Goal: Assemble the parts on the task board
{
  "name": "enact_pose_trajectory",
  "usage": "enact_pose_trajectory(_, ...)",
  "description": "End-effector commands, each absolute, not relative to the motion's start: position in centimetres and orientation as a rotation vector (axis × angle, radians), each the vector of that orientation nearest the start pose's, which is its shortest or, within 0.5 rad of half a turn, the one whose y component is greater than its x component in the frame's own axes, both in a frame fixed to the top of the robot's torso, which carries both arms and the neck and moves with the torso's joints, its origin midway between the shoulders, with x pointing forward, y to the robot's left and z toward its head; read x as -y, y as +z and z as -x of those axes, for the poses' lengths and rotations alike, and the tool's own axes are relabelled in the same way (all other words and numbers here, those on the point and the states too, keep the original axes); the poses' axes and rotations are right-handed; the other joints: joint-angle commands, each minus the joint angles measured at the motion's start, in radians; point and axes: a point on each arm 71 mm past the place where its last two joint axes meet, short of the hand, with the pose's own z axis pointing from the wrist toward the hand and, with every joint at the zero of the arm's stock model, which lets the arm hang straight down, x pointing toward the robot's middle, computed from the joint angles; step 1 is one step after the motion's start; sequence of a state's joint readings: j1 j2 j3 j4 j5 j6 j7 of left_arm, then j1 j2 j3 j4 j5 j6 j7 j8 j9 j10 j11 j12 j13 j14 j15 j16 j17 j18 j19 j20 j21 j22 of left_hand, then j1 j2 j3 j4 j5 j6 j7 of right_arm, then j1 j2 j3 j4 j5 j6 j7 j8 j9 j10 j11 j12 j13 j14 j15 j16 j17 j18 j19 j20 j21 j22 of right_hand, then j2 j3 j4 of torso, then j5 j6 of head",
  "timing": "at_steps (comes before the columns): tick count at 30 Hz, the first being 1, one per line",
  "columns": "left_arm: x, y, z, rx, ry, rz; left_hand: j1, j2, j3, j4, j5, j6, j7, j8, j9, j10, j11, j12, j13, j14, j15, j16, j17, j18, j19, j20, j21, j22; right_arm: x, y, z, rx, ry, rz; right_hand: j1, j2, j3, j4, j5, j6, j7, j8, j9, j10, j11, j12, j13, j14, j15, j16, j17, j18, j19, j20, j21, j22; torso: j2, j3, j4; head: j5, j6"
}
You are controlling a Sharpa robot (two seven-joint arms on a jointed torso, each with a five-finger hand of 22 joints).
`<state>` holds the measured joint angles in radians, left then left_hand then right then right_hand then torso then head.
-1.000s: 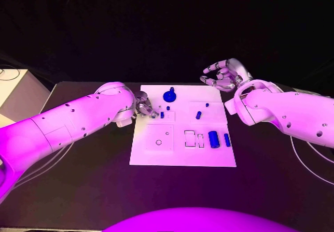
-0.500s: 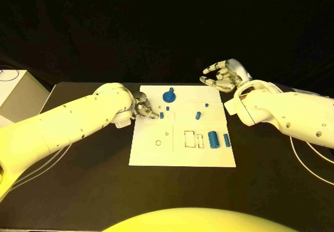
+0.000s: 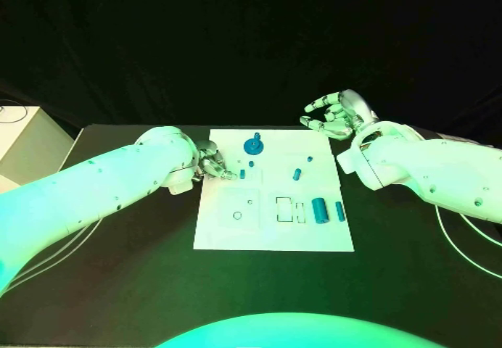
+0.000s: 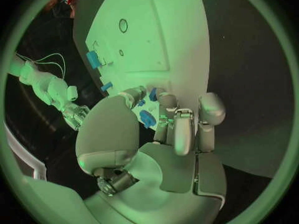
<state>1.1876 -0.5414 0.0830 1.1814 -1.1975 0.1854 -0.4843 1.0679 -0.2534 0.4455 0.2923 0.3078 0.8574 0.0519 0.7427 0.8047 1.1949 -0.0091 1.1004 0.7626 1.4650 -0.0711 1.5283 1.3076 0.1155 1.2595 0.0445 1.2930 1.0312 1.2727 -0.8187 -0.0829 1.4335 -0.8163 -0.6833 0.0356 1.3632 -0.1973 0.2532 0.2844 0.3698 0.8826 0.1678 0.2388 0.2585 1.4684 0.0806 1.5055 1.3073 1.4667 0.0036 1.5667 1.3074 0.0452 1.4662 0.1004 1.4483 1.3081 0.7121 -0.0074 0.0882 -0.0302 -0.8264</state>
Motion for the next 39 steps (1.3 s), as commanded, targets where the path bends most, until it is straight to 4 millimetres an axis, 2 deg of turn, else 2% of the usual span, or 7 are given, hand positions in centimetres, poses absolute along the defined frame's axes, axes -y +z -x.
enact_pose_trajectory(1, -16.4, -22.3, -53.8, -2.294, -0.365, 0.134, 0.010, 0.004, -0.008, -0.001, -0.004, -0.016, 0.009, -0.002, 0.000, -0.010, 0.000, -0.007, -0.004, 0.073, 0.006, -0.003, 0.174, -0.003, -0.007, 0.001, -0.003, -0.002, 23.6, -15.6, -51.5, -1.392, 0.829, -0.509, -0.006, -0.002, 0.006, 0.000, 0.006, -0.008, -0.001, 0.005, 0.000, 0.019, 0.002, -0.004, 0.186, 0.104, 0.001, 0.004, 0.263, -0.009, 0.053, 0.003, -0.004, 0.132, 0.000, -0.0003, -0.0004, -0.001, 0.003)
enact_pose_trajectory(23, -16.7, -20.5, -52.7, -2.244, -0.454, 0.163, 0.037, 0.006, -0.052, 0.000, -0.001, -0.041, 0.019, 0.001, 0.002, -0.053, 0.010, -0.023, -0.041, 0.060, 0.015, -0.017, 0.148, 0.004, -0.036, 0.009, -0.027, -0.040, 23.7, -15.8, -51.5, -1.396, 0.825, -0.514, -0.006, -0.002, 0.006, 0.000, 0.006, -0.008, -0.001, 0.005, 0.000, 0.019, 0.002, -0.004, 0.186, 0.104, 0.001, 0.004, 0.263, -0.009, 0.053, 0.003, -0.004, 0.132, 0.002, 0.0004, -0.0012, 0.002, 0.012)
enact_pose_trajectory(28, -16.8, -18.5, -53.0, -2.123, -0.574, 0.248, 0.092, 0.035, -0.073, 0.000, 0.011, -0.115, 0.054, -0.029, -0.026, -0.188, 0.045, -0.095, -0.153, -0.016, 0.046, -0.093, 0.010, 0.037, -0.160, 0.032, -0.141, -0.210, 23.8, -15.8, -51.4, -1.395, 0.823, -0.515, -0.006, -0.002, 0.008, 0.000, 0.007, -0.009, -0.001, 0.005, 0.000, 0.019, 0.002, -0.004, 0.187, 0.104, 0.001, 0.004, 0.263, -0.009, 0.053, 0.003, -0.003, 0.133, 0.001, 0.0000, 0.0003, -0.001, 0.014)
enact_pose_trajectory(30, -16.8, -17.5, -53.2, -2.050, -0.644, 0.272, 0.152, 0.048, -0.041, 0.000, 0.016, -0.162, 0.077, -0.059, -0.057, -0.266, 0.066, -0.145, -0.186, -0.148, 0.067, -0.217, -0.181, 0.065, -0.293, 0.050, -0.275, -0.381, 23.9, -15.8, -51.4, -1.394, 0.822, -0.515, -0.006, -0.002, 0.008, 0.000, 0.007, -0.009, -0.001, 0.005, 0.000, 0.019, 0.002, -0.004, 0.187, 0.104, 0.001, 0.004, 0.263, -0.009, 0.053, 0.003, -0.003, 0.133, 0.000, 0.0008, 0.0005, -0.001, 0.016)
enact_pose_trajectory(32, -16.7, -16.5, -53.3, -1.971, -0.705, 0.277, 0.272, 0.047, 0.037, -0.023, 0.014, -0.178, 0.105, -0.078, -0.090, -0.307, 0.085, -0.190, -0.228, -0.260, 0.087, -0.324, -0.327, 0.066, -0.320, 0.067, -0.329, -0.411, 23.9, -15.8, -51.4, -1.393, 0.821, -0.515, -0.006, -0.001, 0.009, -0.001, 0.007, -0.009, -0.001, 0.005, 0.001, 0.018, 0.002, -0.005, 0.186, 0.104, 0.001, 0.004, 0.262, -0.009, 0.053, 0.003, -0.004, 0.132, 0.000, 0.0015, 0.0001, -0.002, 0.019)
enact_pose_trajectory(35, -16.4, -15.4, -53.4, -1.866, -0.773, 0.246, 0.376, 0.033, 0.103, -0.070, 0.021, -0.186, 0.105, -0.091, -0.119, -0.340, 0.087, -0.228, -0.265, -0.308, 0.083, -0.372, -0.401, 0.070, -0.316, 0.069, -0.346, -0.423, 24.0, -15.8, -51.5, -1.391, 0.819, -0.516, -0.006, -0.001, 0.009, -0.001, 0.007, -0.009, -0.001, 0.005, 0.001, 0.013, 0.002, -0.009, 0.181, 0.104, 0.001, 0.003, 0.262, -0.009, 0.053, 0.003, -0.004, 0.131, 0.000, 0.0009, -0.0009, -0.002, 0.024)
enact_pose_trajectory(39, -15.3, -14.4, -53.5, -1.757, -0.840, 0.171, 0.405, 0.009, 0.135, -0.099, 0.003, -0.177, 0.125, -0.141, -0.199, -0.358, 0.111, -0.300, -0.345, -0.407, 0.104, -0.464, -0.534, 0.067, -0.348, 0.081, -0.346, -0.416, 24.1, -15.8, -51.5, -1.387, 0.819, -0.520, -0.005, -0.001, 0.010, -0.002, 0.008, -0.009, -0.001, 0.005, 0.001, -0.011, 0.002, -0.029, 0.159, 0.103, 0.001, 0.002, 0.257, -0.008, 0.051, 0.003, -0.008, 0.128, 0.001, -0.0004, -0.0002, -0.004, 0.030)
